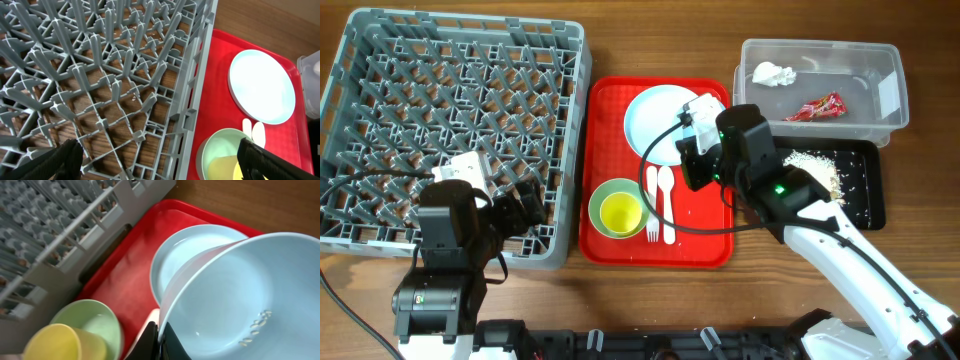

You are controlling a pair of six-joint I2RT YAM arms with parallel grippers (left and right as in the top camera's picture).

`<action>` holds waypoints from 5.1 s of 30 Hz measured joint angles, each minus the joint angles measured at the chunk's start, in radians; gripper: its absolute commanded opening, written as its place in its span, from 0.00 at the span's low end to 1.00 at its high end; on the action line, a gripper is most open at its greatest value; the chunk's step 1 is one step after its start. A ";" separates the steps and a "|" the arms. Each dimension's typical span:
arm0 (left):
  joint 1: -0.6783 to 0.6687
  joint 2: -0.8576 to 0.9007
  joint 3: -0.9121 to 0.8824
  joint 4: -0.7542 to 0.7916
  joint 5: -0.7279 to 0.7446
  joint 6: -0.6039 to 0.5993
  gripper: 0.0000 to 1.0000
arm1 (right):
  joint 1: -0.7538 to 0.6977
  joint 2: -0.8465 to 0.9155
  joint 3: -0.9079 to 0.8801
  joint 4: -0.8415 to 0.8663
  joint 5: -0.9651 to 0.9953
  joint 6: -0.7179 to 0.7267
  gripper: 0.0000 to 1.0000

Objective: Sort waste into correct bins and load items into the dishwasher rack
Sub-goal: 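Tip the blue bowl over the black tray to empty the food, then carry the empty blue bowl back and set it on the white plate, then grasp the yellow cup from the green bowl with the right gripper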

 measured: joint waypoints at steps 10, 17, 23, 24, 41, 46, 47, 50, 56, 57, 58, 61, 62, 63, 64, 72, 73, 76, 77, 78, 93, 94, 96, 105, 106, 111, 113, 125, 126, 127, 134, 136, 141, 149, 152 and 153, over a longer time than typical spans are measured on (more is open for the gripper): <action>0.000 0.000 0.000 0.000 0.000 0.000 1.00 | 0.020 0.006 0.000 -0.039 0.130 0.104 0.04; 0.000 0.000 0.000 0.000 0.000 0.000 1.00 | -0.362 -0.090 0.003 -0.066 -0.212 0.548 0.04; 0.000 0.000 0.000 0.000 0.000 0.000 1.00 | -0.716 -0.041 0.003 -0.087 -0.720 0.658 0.04; 0.000 0.000 0.000 0.000 0.000 0.000 1.00 | -0.763 -0.021 0.003 -0.076 -0.813 0.653 0.04; 0.000 0.000 0.000 0.000 0.000 0.000 1.00 | -0.927 0.165 -0.034 -0.036 -1.265 0.505 0.04; 0.000 0.000 0.000 0.000 0.000 0.000 1.00 | -0.927 0.165 -0.036 0.061 -1.309 0.502 0.04; 0.000 0.000 0.000 0.000 0.000 0.000 1.00 | -0.927 0.165 -0.036 0.051 -1.304 0.514 0.04; 0.000 0.000 0.000 0.000 0.000 0.000 1.00 | -0.927 0.165 -0.038 0.032 -1.268 0.563 0.04; 0.000 0.000 0.000 0.000 0.000 0.000 1.00 | -0.926 0.167 -0.042 0.220 -1.378 0.580 0.04; 0.000 0.000 0.000 0.000 0.000 0.000 1.00 | -0.926 0.167 -0.042 0.220 -1.379 0.589 0.04; 0.000 0.000 0.000 0.000 0.000 0.000 1.00 | -0.926 0.167 -0.042 0.221 -1.381 0.598 0.04; 0.000 0.000 0.000 0.000 0.000 0.000 1.00 | -0.926 0.167 -0.042 0.227 -1.382 0.612 0.04; 0.000 0.000 0.000 0.000 0.000 0.000 1.00 | -0.926 0.167 -0.042 0.228 -1.382 0.616 0.04; 0.000 0.000 0.000 0.000 0.000 0.000 1.00 | -0.926 0.167 -0.042 0.227 -1.382 0.619 0.04; 0.000 0.000 0.000 0.000 0.000 0.000 1.00 | -0.926 0.167 -0.042 0.228 -1.382 0.620 0.04; 0.000 0.000 0.000 -0.001 0.000 0.000 1.00 | -0.763 0.167 -0.048 0.549 -1.344 0.743 0.04; 0.000 0.000 0.000 -0.001 0.000 0.000 1.00 | -0.734 0.167 -0.052 0.672 -1.342 0.790 0.04; 0.000 0.000 0.001 -0.002 0.000 0.000 1.00 | -0.653 0.165 -0.042 1.112 -1.310 0.978 0.04; 0.000 0.000 0.001 -0.002 0.000 0.000 1.00 | -0.626 0.164 -0.039 1.215 -1.290 1.032 0.04; 0.000 0.000 0.001 -0.002 0.000 0.000 1.00 | -0.605 0.163 -0.038 1.252 -1.277 1.057 0.04; 0.000 0.000 0.001 -0.005 0.000 0.000 1.00 | -0.503 0.165 0.285 0.229 -0.861 0.785 0.05; 0.000 0.000 0.001 -0.005 0.000 0.000 1.00 | -0.488 0.165 0.354 0.065 -0.783 0.695 0.04; 0.000 0.000 0.001 -0.006 0.000 0.000 1.00 | -0.430 0.165 0.465 -0.141 -0.612 0.520 0.05; 0.000 0.000 0.001 -0.006 0.000 0.000 1.00 | -0.135 0.265 0.529 -0.306 -0.176 -0.026 0.05; 0.000 0.000 0.001 -0.006 0.000 0.000 1.00 | -0.121 0.291 0.529 -0.307 -0.164 -0.042 0.05; 0.000 0.000 0.001 -0.006 0.000 0.000 1.00 | -0.061 0.492 0.528 -0.308 -0.115 -0.085 0.05; 0.000 0.000 0.001 -0.006 0.000 0.000 1.00 | -0.053 0.549 0.528 -0.309 -0.108 -0.079 0.05; 0.000 0.000 0.001 -0.006 0.000 0.000 1.00 | -0.051 0.619 0.545 -0.425 -0.098 0.000 0.38; 0.000 0.000 0.001 -0.006 0.000 0.000 1.00 | -0.051 0.603 0.550 -0.456 -0.098 0.019 0.39; 0.000 0.000 0.001 -0.006 0.000 0.000 1.00 | -0.051 0.579 0.552 -0.480 -0.098 0.035 0.39; 0.000 0.000 0.001 -0.006 0.000 0.000 1.00 | -0.050 0.380 0.591 -0.666 -0.103 0.175 0.35; 0.000 0.000 0.001 -0.006 0.000 0.000 1.00 | -0.050 0.376 0.592 -0.735 -0.103 0.212 0.35; 0.000 0.000 0.001 0.000 0.000 0.000 1.00 | -0.048 0.377 0.585 -0.787 -0.171 0.220 0.36; 0.000 0.000 0.001 0.000 0.000 0.000 1.00 | 0.087 0.377 0.539 -0.774 -0.245 0.249 0.33; 0.000 0.000 0.001 -0.001 0.000 0.000 1.00 | 0.163 0.377 0.488 -0.723 -0.201 0.303 0.31; 0.000 0.000 0.001 -0.004 0.000 0.000 1.00 | 0.188 0.377 0.463 -0.684 -0.183 0.320 0.31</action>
